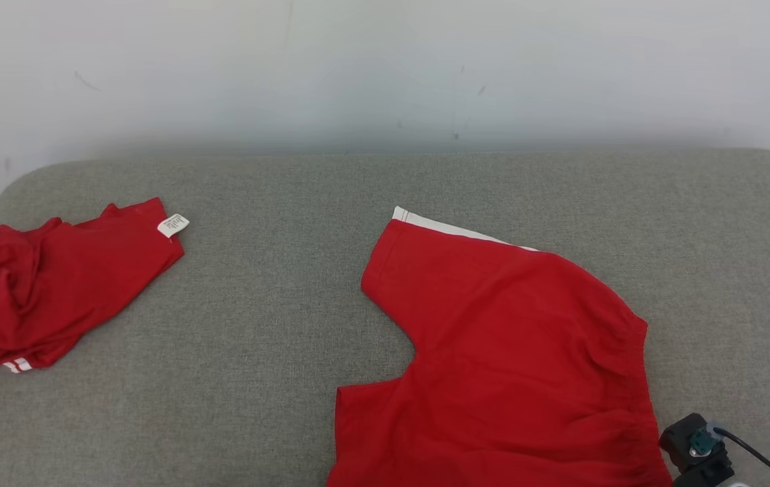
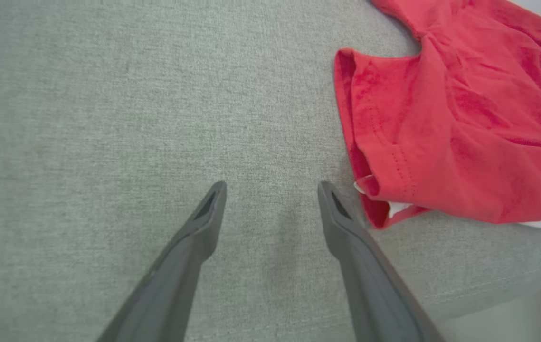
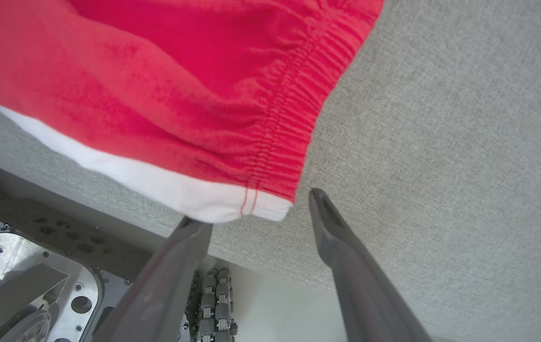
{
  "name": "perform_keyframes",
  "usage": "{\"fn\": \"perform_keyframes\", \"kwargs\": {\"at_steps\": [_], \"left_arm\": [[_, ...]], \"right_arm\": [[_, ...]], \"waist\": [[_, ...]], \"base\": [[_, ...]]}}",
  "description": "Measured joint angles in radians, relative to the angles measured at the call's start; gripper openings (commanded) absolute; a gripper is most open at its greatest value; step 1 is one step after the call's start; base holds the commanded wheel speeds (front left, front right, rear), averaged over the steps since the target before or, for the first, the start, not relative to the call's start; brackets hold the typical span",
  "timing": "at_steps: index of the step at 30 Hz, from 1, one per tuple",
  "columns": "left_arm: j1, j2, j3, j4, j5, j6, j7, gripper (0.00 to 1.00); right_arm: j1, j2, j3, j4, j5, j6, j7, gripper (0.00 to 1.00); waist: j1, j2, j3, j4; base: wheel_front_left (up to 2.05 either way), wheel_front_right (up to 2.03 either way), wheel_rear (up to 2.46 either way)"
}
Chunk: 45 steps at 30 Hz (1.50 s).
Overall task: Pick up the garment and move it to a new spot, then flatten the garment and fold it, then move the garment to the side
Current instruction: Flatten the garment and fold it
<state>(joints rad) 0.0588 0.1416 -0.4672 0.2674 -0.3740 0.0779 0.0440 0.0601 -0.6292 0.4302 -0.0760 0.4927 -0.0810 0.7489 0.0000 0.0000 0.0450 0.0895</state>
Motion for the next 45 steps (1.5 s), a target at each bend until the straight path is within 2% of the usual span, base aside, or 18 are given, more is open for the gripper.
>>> {"fn": "perform_keyframes", "kwargs": {"at_steps": [11, 21, 26, 32, 39, 45], "left_arm": [[-0.003, 0.045, 0.058, -0.076, -0.005, 0.007, 0.0, 1.0], [-0.012, 0.041, 0.1, -0.14, -0.001, 0.02, -0.063, 1.0], [-0.011, 0.039, 0.114, -0.162, 0.005, 0.028, -0.089, 1.0], [-0.028, 0.025, 0.145, -0.189, 0.031, 0.037, -0.128, 1.0], [-0.05, 0.038, 0.166, -0.21, 0.032, 0.036, -0.147, 1.0], [-0.049, 0.048, 0.19, -0.211, 0.037, 0.037, -0.14, 1.0]], "right_arm": [[0.018, -0.025, -0.075, -0.086, 0.018, -0.026, 0.035, 1.0], [0.094, -0.011, -0.197, -0.161, 0.036, -0.042, 0.007, 1.0], [0.102, -0.006, -0.262, -0.189, -0.005, -0.043, -0.03, 1.0], [0.061, 0.112, -0.319, -0.217, -0.028, -0.043, -0.147, 1.0], [0.022, 0.267, -0.371, -0.209, -0.029, -0.044, -0.318, 1.0], [0.015, 0.33, -0.39, -0.157, -0.054, -0.044, -0.423, 1.0]], "waist": [[0.0, 0.0, -0.018, -0.007], [0.0, -0.0001, -0.059, -0.03], [0.0, 0.0, -0.074, -0.052], [0.0, 0.0, -0.093, -0.071], [0.0, -0.0001, -0.11, -0.082], [0.0, 0.0, -0.122, -0.086]], "base": [[0.0, 0.0, 0.0], [0.0, 0.0, 0.0], [0.0, 0.0, 0.0], [0.0, 0.0, 0.0], [0.0, 0.0, 0.0], [0.0, 0.0, 0.0]]}}
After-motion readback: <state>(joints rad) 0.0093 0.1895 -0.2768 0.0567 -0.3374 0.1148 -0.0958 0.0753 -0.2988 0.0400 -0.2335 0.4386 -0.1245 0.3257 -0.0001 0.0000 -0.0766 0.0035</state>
